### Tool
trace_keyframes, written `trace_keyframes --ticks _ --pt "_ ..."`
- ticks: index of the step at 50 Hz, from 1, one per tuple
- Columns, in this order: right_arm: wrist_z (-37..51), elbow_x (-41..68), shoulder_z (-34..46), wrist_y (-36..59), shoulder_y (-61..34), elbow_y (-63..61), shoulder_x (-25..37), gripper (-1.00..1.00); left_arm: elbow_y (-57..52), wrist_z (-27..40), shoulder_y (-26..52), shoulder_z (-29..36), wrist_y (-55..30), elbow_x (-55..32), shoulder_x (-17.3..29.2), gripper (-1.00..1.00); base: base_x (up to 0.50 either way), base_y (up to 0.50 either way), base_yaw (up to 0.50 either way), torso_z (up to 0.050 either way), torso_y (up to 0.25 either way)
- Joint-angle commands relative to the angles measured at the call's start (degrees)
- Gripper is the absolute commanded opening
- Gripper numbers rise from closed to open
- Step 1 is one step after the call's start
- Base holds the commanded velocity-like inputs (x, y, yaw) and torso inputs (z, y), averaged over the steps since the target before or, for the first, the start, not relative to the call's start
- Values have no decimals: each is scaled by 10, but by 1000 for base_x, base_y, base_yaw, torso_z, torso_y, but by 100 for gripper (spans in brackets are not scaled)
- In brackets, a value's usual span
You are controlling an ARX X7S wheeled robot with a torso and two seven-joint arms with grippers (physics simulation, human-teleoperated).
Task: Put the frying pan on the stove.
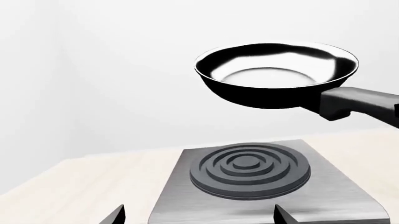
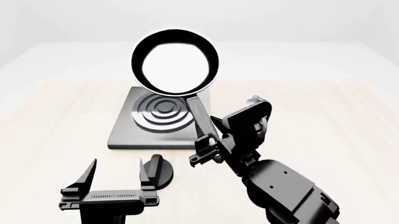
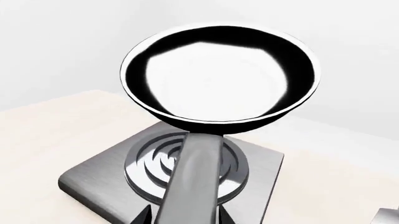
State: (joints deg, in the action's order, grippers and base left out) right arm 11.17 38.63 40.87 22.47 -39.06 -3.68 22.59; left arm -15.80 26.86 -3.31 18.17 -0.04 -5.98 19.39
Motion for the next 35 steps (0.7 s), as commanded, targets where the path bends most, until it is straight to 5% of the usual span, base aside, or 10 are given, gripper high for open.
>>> trace_keyframes --ticks 1,35 --pt "-10 -26 -6 4 -35 29 -22 -100 1 1 1 2 0 -1 1 100 0 0 0 0 0" --pt "-27 -43 14 -21 -30 90 -48 -100 -1 7 3 2 1 -6 6 100 0 0 0 0 2"
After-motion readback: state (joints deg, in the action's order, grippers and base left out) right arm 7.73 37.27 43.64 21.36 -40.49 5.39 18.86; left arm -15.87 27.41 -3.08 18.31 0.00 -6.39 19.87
